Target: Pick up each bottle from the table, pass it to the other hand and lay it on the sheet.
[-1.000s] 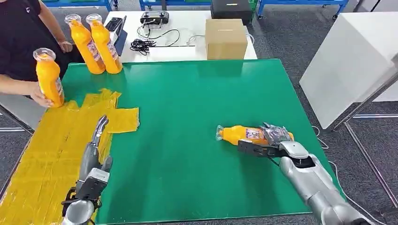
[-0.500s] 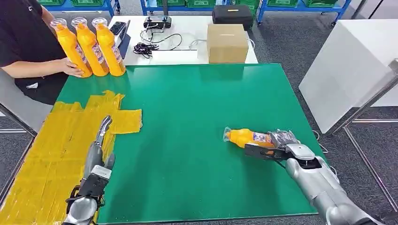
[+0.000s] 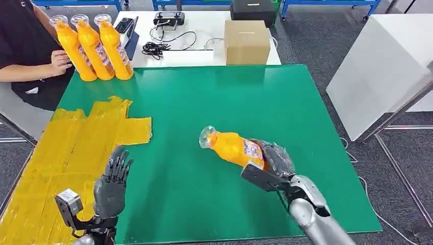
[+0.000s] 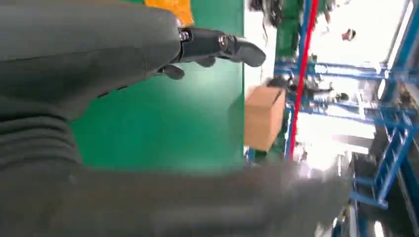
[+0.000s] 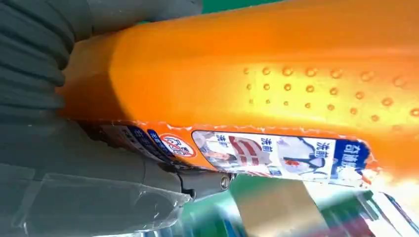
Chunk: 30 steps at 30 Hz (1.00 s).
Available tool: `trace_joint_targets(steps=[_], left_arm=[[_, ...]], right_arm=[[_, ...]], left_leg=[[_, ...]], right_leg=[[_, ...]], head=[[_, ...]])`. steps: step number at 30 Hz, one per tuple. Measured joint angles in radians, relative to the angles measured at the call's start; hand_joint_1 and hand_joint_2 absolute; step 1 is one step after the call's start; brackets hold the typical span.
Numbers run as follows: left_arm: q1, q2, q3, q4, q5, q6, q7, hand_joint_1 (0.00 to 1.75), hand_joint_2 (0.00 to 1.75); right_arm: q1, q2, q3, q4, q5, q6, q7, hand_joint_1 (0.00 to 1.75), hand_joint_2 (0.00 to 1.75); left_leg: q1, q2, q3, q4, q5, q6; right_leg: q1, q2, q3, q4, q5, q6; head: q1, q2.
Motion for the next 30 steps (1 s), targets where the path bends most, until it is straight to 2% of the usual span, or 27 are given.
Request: trace_joint_targets(steps=[2,4,9,20,30], left_arm=[[0.011,-0.021,-0.015,-0.019,-0.011,0.019,0.002,0.00,1.75],[0.016,-0.034,-0.032,-0.034,-0.019,0.039,0.002,0.00,1.75],[0.026,-0.038,-0.067,-0.053,-0.003,0.048,-0.001,0.00,1.75],[-0.002,-0.038,-0.130,-0.056,-0.029,0.080,-0.013,0.00,1.75],[-0.015,-0.037,-0.161,-0.056,-0.018,0.073,-0.016,0.00,1.75]], right_arm=[[0.013,0.049,0.082,-0.045,0.046,-0.026,0.013,1.75,1.75],[0.022,0.085,0.153,-0.069,0.059,-0.041,0.030,1.75,1.75],[0.004,0.121,0.235,-0.093,0.007,-0.062,0.045,1.75,1.75],[-0.071,0.197,0.275,-0.043,-0.094,-0.046,0.047,1.75,1.75],[-0.115,0.226,0.280,0.025,-0.136,-0.043,0.061,1.75,1.75]], left_leg=[[0.000,0.003,0.000,0.000,0.000,0.000],[0.000,0.000,-0.002,0.000,0.000,0.000],[0.000,-0.001,-0.003,0.000,0.000,0.000],[-0.001,-0.002,-0.003,0.000,0.001,0.001],[-0.001,-0.002,-0.003,0.000,0.001,0.001]], right_leg=[[0.000,0.002,-0.003,0.000,0.000,0.000],[0.000,0.000,-0.004,0.000,0.000,0.000],[0.000,-0.002,-0.004,0.000,-0.001,-0.001],[-0.002,-0.002,-0.004,0.000,0.000,0.000],[-0.002,-0.002,-0.004,0.000,0.000,0.000]], head=[[-0.001,0.000],[-0.001,0.000],[0.000,0.000],[0.000,0.000],[0.000,0.000]])
